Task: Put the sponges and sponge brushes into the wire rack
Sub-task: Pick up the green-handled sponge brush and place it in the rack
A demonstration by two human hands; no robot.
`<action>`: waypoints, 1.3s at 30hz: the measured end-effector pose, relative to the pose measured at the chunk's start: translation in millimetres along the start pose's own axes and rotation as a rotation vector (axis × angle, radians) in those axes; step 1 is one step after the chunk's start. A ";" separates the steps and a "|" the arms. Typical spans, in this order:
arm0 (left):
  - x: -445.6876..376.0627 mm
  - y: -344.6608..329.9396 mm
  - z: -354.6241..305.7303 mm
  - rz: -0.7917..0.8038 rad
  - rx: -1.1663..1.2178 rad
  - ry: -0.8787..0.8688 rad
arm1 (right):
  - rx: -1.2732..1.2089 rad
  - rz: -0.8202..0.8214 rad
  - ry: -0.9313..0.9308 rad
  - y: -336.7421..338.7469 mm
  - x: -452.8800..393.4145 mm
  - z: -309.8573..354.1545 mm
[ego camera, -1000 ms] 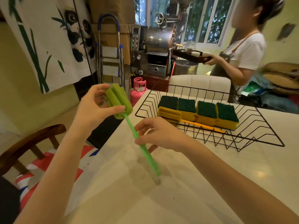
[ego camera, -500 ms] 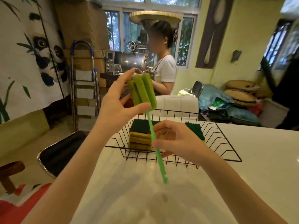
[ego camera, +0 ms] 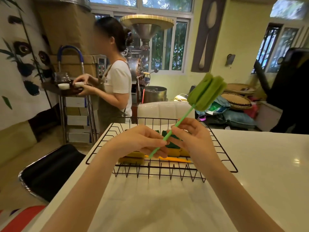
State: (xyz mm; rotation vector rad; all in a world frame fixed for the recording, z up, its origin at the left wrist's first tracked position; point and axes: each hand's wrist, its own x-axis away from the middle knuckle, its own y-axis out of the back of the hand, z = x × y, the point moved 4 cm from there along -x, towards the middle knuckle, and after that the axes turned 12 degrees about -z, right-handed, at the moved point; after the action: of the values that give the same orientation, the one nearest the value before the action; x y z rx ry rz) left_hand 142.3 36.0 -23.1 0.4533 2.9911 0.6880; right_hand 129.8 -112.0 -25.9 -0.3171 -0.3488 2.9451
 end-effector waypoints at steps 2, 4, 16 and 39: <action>-5.4 -1.0 1.8 -0.008 -0.016 -0.020 | 0.010 -0.015 0.003 2.3 -3.9 -2.3; -10.3 1.8 3.1 -0.034 -0.041 -0.040 | 0.102 0.009 -0.010 6.6 -9.5 -3.0; -16.8 41.9 46.4 0.146 -0.405 0.084 | 1.074 0.311 0.553 42.4 -32.8 27.0; -25.2 7.9 59.4 0.236 -0.770 0.261 | 1.393 0.539 0.133 54.1 -48.8 -40.3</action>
State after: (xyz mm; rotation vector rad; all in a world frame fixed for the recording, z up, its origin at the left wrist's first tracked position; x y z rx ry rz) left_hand 174.6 60.6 -73.9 0.6879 2.5808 1.9246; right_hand 178.9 -164.2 -68.2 -0.3898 1.9214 2.7288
